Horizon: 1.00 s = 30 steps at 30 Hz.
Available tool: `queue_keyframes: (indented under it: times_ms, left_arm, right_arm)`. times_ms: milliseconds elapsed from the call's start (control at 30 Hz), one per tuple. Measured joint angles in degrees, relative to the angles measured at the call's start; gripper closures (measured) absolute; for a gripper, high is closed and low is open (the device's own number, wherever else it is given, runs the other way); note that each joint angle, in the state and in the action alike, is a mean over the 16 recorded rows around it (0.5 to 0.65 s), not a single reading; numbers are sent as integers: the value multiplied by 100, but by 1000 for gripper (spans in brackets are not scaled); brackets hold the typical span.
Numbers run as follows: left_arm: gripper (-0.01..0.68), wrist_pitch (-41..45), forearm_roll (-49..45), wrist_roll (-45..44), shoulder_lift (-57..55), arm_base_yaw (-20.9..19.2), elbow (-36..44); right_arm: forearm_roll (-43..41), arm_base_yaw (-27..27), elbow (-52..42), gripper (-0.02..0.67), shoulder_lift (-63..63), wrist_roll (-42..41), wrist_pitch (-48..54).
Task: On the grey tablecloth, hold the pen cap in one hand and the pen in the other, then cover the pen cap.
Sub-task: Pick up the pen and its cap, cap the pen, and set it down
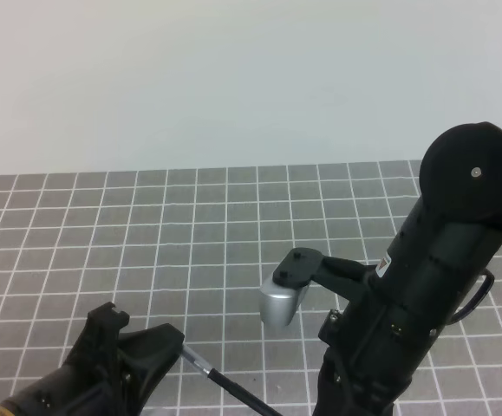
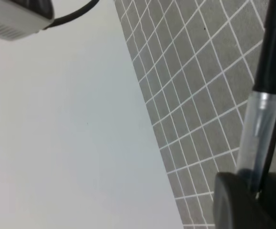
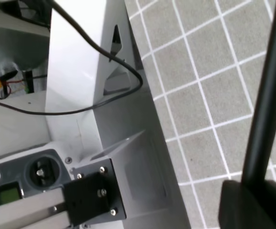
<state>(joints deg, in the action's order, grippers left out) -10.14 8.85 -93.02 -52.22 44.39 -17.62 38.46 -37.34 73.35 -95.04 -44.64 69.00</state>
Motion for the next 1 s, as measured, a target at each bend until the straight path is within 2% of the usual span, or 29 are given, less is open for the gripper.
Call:
queue_keyframes:
  times_ms: [667,1000]
  left_arm:
    - [672,77,-350,49,0,430,0]
    - [672,84,-353,21,0,455,0]
  right_arm:
    - [-20,-3,-44,585,0,28,10]
    - [137,-10,-20,586,0,255,11]
